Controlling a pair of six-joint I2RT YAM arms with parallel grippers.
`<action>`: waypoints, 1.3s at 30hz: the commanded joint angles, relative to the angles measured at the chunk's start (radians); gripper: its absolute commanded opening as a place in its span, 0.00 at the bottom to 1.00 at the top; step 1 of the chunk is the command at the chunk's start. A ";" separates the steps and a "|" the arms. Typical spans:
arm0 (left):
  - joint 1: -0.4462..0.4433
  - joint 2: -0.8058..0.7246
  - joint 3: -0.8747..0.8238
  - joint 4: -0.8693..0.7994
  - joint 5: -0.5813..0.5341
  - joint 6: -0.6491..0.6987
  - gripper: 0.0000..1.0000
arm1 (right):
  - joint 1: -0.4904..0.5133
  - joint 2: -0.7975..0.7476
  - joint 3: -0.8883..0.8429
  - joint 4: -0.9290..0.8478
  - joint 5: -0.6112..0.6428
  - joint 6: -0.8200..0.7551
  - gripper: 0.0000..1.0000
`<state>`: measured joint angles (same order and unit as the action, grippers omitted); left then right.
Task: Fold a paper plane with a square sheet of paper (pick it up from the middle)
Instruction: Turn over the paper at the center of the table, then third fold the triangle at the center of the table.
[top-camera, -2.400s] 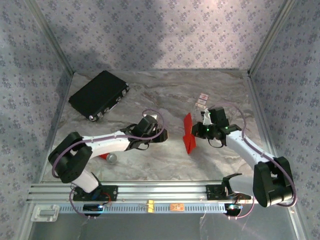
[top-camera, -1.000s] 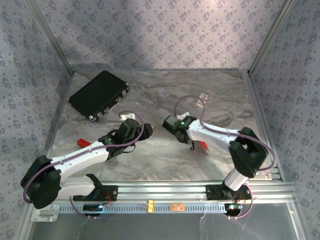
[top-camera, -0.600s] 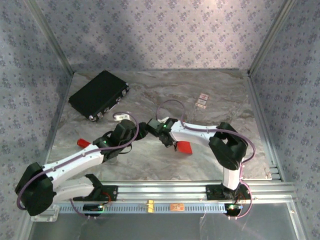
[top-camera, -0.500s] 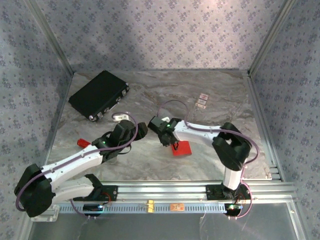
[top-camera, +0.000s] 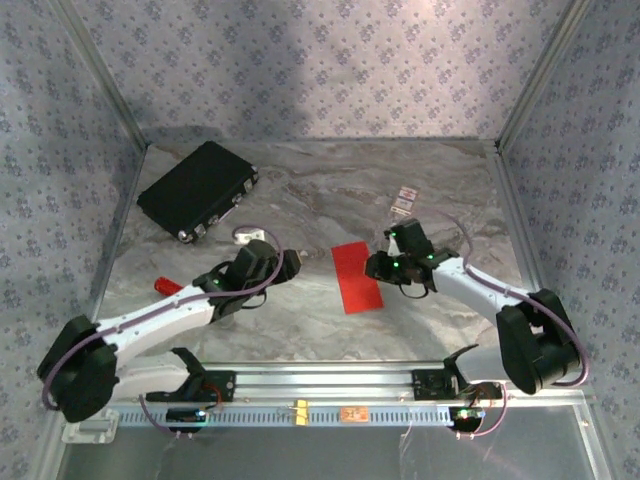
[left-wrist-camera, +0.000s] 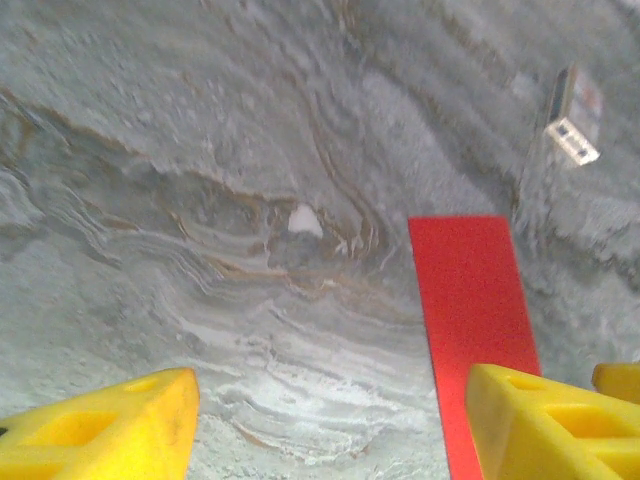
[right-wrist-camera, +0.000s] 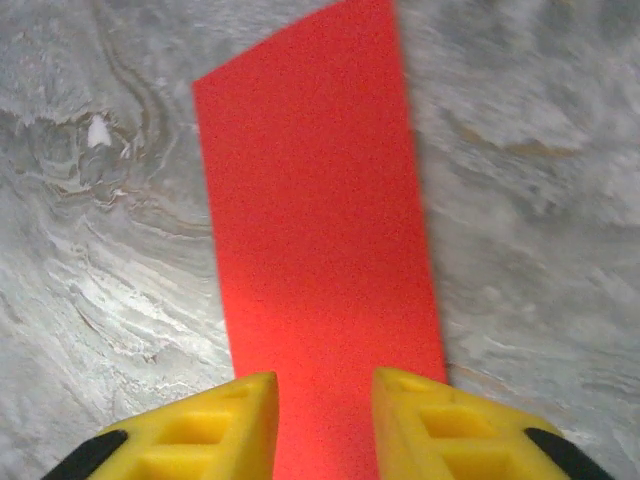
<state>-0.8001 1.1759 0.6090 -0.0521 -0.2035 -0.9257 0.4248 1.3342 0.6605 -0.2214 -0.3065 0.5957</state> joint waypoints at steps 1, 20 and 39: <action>0.002 0.090 0.067 0.078 0.154 0.019 0.70 | -0.070 -0.009 -0.060 0.105 -0.208 0.025 0.27; 0.009 0.562 0.271 0.264 0.561 -0.085 0.61 | -0.167 0.239 -0.118 0.285 -0.366 0.064 0.09; 0.013 0.682 0.314 0.301 0.620 -0.124 0.46 | -0.197 0.252 -0.215 0.348 -0.320 0.136 0.08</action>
<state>-0.7898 1.8336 0.8940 0.2237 0.3870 -1.0420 0.2333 1.5669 0.4717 0.2131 -0.7029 0.7227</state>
